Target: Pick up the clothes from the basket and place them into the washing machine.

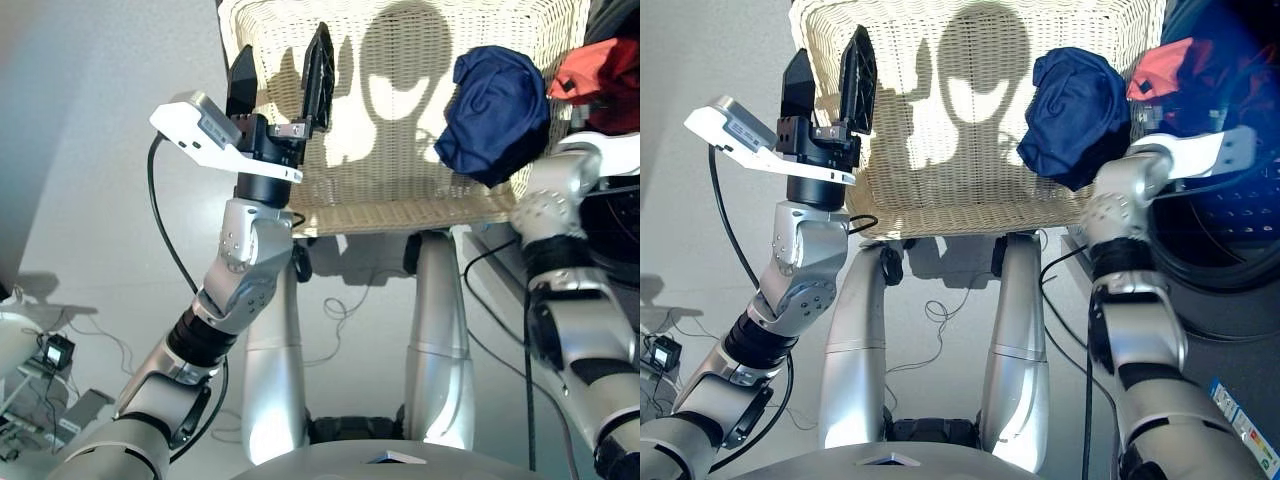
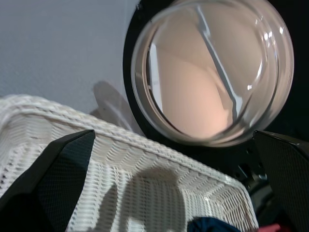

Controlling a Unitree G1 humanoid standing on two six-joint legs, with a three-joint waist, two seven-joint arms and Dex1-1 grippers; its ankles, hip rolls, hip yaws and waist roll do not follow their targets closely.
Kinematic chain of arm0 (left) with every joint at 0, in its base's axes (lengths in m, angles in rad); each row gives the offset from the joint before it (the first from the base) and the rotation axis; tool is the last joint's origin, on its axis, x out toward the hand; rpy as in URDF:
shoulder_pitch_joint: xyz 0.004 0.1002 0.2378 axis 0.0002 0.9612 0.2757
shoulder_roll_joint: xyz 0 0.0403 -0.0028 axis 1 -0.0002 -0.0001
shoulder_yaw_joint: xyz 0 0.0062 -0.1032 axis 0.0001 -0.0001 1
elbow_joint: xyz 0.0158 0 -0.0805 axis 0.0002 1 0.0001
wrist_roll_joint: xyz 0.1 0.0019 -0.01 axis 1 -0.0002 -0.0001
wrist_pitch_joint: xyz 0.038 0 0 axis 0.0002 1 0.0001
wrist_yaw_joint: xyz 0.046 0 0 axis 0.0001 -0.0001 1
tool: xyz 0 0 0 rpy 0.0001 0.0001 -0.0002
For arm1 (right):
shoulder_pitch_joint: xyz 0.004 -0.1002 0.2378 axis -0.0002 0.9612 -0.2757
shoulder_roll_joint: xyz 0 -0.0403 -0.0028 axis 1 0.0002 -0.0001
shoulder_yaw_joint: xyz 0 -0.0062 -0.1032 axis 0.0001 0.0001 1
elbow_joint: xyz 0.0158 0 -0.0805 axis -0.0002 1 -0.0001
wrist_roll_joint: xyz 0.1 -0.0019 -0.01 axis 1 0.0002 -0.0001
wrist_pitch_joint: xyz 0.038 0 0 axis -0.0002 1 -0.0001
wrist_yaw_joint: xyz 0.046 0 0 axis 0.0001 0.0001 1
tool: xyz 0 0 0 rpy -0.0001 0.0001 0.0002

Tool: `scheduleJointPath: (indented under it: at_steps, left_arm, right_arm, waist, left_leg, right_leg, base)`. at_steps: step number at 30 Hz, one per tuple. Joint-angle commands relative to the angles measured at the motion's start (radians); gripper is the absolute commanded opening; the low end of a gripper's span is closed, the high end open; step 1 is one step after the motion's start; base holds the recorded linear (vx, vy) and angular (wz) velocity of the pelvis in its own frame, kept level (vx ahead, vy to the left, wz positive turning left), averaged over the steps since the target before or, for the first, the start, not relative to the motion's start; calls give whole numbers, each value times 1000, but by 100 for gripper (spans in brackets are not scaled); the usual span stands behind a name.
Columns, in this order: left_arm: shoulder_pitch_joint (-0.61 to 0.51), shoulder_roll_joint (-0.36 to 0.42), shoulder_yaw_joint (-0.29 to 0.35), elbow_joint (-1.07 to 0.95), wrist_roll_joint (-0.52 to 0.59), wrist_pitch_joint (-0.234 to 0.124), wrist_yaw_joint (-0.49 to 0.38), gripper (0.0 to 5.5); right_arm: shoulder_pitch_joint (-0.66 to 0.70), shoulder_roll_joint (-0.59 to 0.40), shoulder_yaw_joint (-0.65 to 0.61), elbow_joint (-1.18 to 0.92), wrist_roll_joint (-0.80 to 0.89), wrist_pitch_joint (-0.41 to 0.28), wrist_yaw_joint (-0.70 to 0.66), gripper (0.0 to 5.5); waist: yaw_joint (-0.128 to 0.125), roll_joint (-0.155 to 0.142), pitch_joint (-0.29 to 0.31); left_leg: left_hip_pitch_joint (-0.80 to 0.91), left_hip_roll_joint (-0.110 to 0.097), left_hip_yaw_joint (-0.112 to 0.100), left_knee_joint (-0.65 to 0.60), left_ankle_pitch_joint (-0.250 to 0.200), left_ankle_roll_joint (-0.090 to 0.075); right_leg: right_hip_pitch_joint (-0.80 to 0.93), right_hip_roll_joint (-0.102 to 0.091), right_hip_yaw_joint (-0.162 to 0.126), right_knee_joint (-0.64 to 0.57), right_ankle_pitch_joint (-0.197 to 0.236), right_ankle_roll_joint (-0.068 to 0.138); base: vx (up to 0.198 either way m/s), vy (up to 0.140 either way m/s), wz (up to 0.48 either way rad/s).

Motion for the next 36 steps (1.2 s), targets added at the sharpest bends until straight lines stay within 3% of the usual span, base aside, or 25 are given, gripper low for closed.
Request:
scheduleJointPath:
  at_steps: [1, 7, 14, 26, 36]
  left_arm:
    - [39, 20, 60, -142, 65, -22, -9, 550]
    - [45, 15, 75, -145, 110, -38, -25, 550]
    - [38, -2, 68, -138, 122, -57, -62, 550]
    - [31, -27, 32, -137, 54, -65, -94, 550]
    - [15, -14, 13, -133, 58, -63, -95, 550]
  right_arm:
    - [57, 4, 40, -130, -152, 22, 46, 550]
    - [173, -28, 133, -264, -443, 108, 156, 550]
    - [92, -41, 192, -142, -616, 165, 195, 550]
    - [-216, -8, 170, 348, -562, 223, 159, 550]
    - [-359, -32, 192, 652, -513, 270, 196, 550]
  waist:
    - [-7, -29, -16]
    - [-11, -33, -16]
    - [4, -21, -16]
    - [46, 15, -16]
    - [70, 32, -16]
  left_leg:
    - [11, 22, 36, -30, 31, 5]
    - [10, 21, 32, -31, 37, 12]
    - [18, 25, 31, -26, 32, 13]
    - [24, 27, 22, -27, 33, 6]
    - [20, 26, 15, -24, 31, -2]
  right_leg:
    - [57, 19, 7, -28, -5, 25]
    - [60, 20, 5, -30, -5, 26]
    - [69, 21, -3, -23, -10, 32]
    - [77, 16, -15, -21, -13, 27]
    - [75, 14, -24, -8, -30, 22]
  base:
    - [0, 0, 0]
    - [0, 0, 0]
    - [0, 0, 0]
    - [0, 0, 0]
    - [0, 0, 0]
